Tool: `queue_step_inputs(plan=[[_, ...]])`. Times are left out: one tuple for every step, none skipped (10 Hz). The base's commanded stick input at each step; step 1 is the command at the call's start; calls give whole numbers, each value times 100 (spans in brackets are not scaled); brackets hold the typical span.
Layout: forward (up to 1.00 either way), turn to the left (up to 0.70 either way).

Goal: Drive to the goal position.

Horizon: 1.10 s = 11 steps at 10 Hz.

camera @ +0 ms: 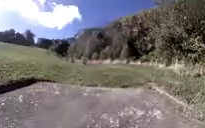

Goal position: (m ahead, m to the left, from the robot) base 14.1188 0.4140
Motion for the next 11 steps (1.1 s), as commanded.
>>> queue_step_inputs(plan=[[70,0],[70,0],[70,0],[70,0],[70,0],[70,0],[70,0],[70,0],[50,0],[50,0],[50,0]])
